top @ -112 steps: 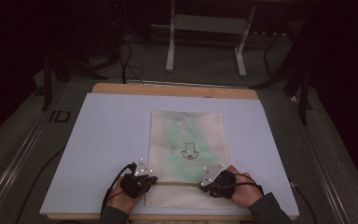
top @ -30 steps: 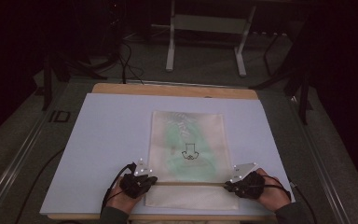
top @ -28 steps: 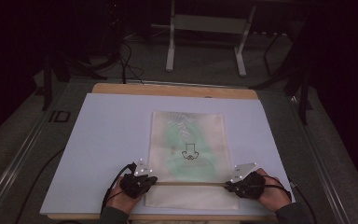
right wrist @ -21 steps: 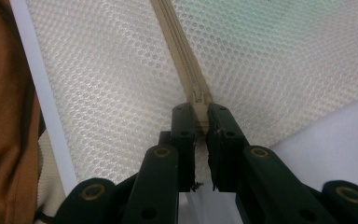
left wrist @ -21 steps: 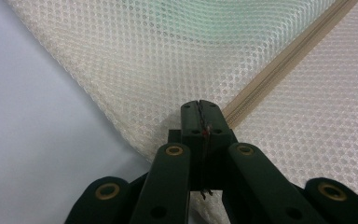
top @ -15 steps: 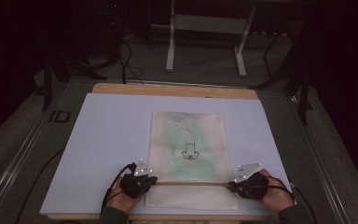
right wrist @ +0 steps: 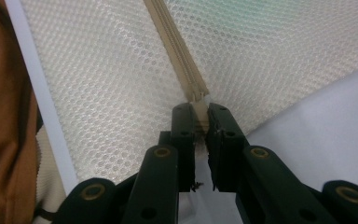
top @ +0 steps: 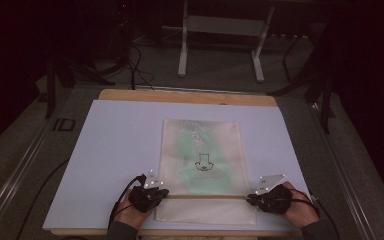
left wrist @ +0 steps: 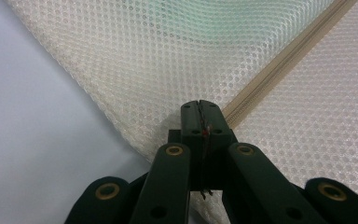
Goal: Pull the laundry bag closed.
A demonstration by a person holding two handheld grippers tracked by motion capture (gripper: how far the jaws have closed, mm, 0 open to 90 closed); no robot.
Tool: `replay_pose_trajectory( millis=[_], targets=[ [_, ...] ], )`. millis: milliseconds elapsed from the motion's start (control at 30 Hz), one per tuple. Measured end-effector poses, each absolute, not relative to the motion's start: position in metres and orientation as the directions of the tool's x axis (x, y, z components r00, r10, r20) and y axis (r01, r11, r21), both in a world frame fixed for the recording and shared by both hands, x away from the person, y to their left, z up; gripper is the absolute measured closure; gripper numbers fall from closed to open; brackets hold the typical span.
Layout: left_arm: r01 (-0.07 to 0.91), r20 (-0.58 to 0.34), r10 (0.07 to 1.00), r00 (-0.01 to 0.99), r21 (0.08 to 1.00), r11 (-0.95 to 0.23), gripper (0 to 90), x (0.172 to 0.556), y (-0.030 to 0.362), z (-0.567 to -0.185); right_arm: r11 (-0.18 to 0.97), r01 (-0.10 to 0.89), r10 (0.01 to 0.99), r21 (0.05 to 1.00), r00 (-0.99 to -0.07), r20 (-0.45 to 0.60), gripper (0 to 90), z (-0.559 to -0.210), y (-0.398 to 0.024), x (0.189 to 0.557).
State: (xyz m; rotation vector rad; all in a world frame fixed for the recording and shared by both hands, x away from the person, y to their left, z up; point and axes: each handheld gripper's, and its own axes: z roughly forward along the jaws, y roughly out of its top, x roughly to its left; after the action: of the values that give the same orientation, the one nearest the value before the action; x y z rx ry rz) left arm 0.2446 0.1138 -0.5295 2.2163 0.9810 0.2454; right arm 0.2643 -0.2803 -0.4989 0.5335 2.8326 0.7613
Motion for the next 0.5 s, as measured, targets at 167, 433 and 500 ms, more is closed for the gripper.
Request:
replay_pose_trajectory(
  millis=[167, 433, 500],
  targets=[
    [0.58, -0.1, 0.71, 0.697, 0.661, -0.476, 89.3, 0.2447, 0.1138, -0.5294, 0.805, 0.297, 0.378, 0.513, -0.924, -0.057, 82.3, -0.4989, -0.281, 0.2646],
    [0.578, -0.099, 0.71, 0.697, 0.663, -0.476, 89.3, 0.2444, 0.1137, -0.5296, 0.801, 0.309, 0.384, 0.512, -0.922, -0.045, 82.3, -0.5002, -0.282, 0.2646],
    [0.577, -0.101, 0.709, 0.698, 0.666, -0.473, 89.2, 0.2444, 0.1142, -0.5299, 0.802, 0.308, 0.382, 0.513, -0.923, -0.044, 82.3, -0.5008, -0.2819, 0.2647]
  ],
)
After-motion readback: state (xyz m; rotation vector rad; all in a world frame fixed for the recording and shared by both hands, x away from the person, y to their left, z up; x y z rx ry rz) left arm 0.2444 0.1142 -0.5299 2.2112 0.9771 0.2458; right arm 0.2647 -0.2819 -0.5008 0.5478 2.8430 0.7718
